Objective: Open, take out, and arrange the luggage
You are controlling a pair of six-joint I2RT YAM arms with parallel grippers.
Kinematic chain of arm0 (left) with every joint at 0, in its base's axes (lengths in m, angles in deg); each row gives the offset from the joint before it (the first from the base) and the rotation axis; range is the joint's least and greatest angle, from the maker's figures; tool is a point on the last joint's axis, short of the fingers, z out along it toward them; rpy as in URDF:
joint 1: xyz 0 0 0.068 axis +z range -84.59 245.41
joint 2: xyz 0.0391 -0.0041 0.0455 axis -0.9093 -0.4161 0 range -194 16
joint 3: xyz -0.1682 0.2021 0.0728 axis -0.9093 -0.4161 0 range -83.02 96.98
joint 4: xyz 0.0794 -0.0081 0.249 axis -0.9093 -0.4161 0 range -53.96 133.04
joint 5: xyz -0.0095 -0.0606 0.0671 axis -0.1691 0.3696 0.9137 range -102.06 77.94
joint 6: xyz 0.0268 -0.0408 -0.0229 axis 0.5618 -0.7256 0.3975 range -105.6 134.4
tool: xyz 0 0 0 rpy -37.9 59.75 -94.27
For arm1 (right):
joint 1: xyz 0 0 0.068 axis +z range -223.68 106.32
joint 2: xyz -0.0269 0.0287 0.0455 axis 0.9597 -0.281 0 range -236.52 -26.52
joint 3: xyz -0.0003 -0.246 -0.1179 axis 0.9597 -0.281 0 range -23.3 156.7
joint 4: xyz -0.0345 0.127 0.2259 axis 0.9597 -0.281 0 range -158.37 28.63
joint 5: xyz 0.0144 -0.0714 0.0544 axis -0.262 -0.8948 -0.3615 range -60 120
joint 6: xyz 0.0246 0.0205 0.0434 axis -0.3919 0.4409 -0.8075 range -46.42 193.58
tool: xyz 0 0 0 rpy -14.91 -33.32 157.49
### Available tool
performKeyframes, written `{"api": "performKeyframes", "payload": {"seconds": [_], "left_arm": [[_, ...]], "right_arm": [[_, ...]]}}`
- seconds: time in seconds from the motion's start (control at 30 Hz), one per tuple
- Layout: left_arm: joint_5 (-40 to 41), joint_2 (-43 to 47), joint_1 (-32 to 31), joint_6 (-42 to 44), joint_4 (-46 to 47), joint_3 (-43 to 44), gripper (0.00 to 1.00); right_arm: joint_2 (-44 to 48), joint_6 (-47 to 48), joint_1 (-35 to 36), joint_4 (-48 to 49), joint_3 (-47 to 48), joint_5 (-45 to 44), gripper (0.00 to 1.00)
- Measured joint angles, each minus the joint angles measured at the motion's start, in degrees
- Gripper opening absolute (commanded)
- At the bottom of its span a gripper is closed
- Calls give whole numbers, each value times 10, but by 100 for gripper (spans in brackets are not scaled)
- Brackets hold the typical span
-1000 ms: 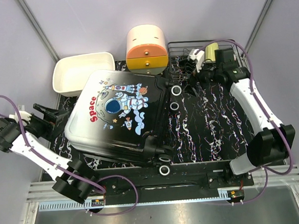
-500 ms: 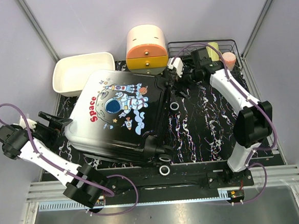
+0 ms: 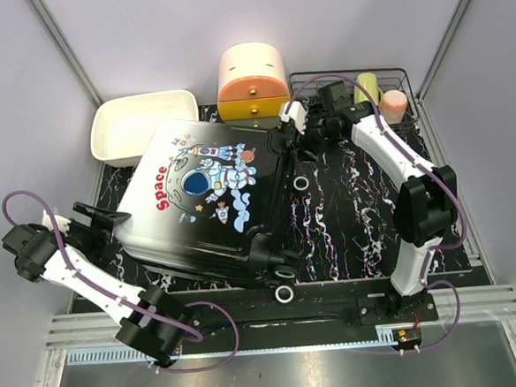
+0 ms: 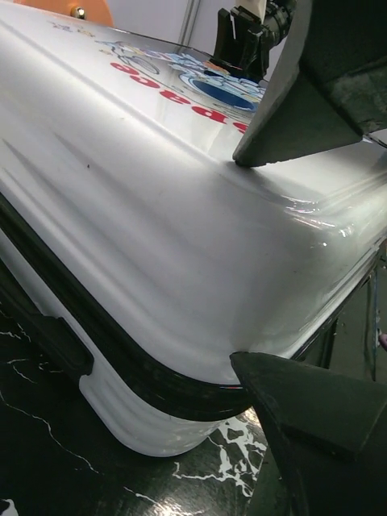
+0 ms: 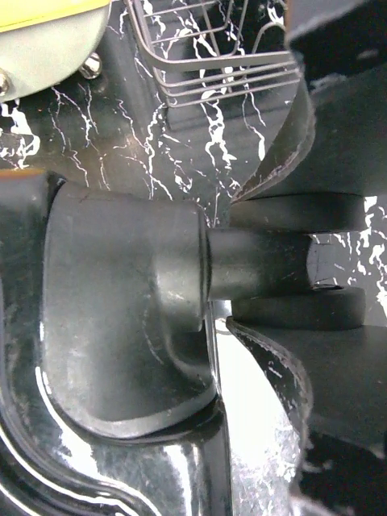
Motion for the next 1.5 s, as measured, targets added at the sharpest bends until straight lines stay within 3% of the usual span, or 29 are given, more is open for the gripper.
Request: {"api": "performKeyframes", "payload": {"seconds": [0.23,0.5,0.73,1.17,1.3,1.4,1.5], "left_arm": [[-21,16,5,-13,47,-23,97],[-55,-28,-17,-68,94,-19,88],[-35,-47,-132,-151,205,-8,87],[10,-155,-310,-225,304,47,86],[18,-177,-362,-221,342,56,96],[7,-178,-352,-212,317,78,98],[-16,-156,-281,-197,276,89,99]], "right_arm": [[27,3,-3,27,-44,15,0],[141,-9,-11,71,-179,-3,0],[245,-57,-20,-19,-235,-42,0],[308,-175,-20,-173,-245,-12,0],[310,-195,-19,-176,-250,-10,0],[316,-210,-19,-171,-256,-14,0],[328,-227,-17,-160,-266,-22,0]]}}
